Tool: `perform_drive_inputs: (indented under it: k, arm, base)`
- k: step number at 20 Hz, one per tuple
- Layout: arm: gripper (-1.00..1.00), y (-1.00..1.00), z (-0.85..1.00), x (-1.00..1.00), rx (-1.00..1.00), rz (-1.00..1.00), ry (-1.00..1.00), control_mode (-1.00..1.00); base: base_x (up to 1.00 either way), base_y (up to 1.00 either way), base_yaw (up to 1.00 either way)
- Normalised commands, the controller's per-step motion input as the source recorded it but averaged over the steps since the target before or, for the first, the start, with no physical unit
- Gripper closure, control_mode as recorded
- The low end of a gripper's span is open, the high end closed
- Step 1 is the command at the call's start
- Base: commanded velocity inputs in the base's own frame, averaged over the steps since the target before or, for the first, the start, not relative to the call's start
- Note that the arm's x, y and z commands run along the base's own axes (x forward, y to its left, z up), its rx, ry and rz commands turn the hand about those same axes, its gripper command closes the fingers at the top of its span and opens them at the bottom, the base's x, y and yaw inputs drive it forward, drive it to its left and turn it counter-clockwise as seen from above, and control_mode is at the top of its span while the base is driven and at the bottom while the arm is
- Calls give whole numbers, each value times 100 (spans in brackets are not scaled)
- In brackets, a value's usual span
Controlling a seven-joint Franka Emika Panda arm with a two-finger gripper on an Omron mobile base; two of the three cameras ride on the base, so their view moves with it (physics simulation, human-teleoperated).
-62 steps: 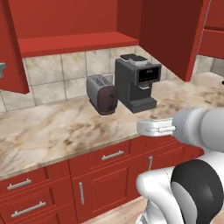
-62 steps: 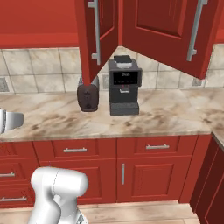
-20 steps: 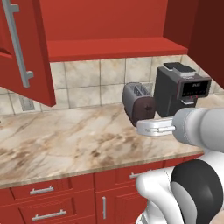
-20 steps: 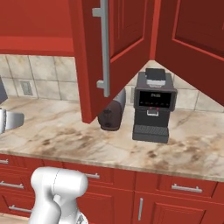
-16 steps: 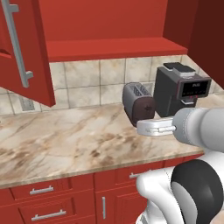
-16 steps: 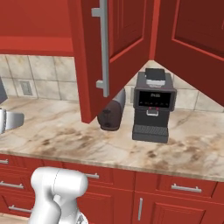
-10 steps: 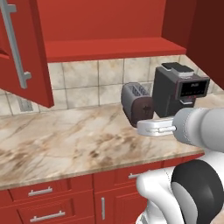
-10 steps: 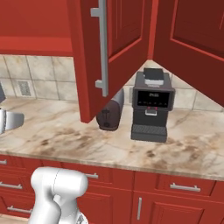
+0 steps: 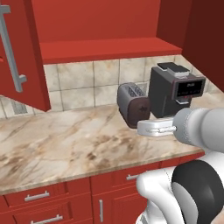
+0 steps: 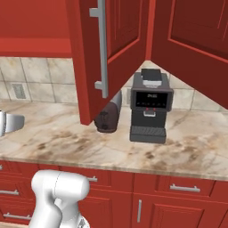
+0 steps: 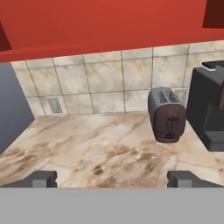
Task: Close all open cabinet doors.
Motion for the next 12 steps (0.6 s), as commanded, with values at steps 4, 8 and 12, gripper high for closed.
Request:
perform_drive_inputs:
  k: [4,8,12]
  arm:
    - [-100,0,0,0,0,0,0,100]
    - [-100,0,0,0,0,0,0,100]
    - [-100,0,0,0,0,0,0,100]
  base:
    - [12,0,-4]
    - [1,0,0]
    - [0,0,0]
